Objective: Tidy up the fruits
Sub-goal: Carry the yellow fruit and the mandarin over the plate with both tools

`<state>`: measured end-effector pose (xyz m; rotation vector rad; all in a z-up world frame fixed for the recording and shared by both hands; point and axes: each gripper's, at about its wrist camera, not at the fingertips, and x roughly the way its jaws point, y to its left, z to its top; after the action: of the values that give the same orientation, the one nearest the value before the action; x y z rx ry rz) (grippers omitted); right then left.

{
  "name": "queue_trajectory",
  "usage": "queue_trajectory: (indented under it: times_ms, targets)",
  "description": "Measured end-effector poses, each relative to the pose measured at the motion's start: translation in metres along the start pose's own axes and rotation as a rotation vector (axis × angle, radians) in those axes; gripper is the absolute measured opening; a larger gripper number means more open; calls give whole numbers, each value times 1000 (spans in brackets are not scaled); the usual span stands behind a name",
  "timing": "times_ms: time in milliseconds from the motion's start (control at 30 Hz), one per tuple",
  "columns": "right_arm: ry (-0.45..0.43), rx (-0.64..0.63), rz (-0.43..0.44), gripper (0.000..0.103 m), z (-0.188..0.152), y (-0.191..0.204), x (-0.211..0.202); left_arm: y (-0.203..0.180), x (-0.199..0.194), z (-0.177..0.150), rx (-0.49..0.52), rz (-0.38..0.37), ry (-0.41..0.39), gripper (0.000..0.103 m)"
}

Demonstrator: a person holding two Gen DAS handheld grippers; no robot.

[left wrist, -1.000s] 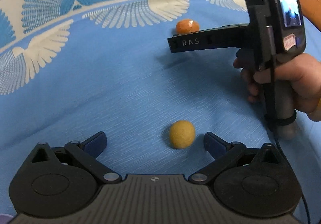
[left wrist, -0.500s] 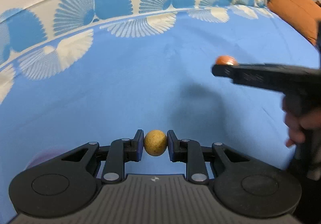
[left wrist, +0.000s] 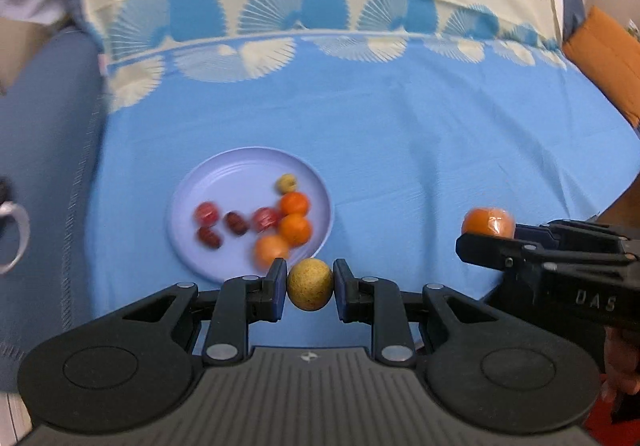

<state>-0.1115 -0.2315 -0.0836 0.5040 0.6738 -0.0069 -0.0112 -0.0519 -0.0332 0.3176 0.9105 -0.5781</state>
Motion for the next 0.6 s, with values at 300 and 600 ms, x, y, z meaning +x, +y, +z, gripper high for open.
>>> queue_trajectory:
  times_ms: [300, 600]
  targets:
    - [-57, -187, 9, 40, -22, 64, -40, 26, -64, -40, -124, 34, -96, 27]
    - [-97, -351, 4, 40, -32, 98, -63, 33, -100, -54, -143, 63, -179, 27]
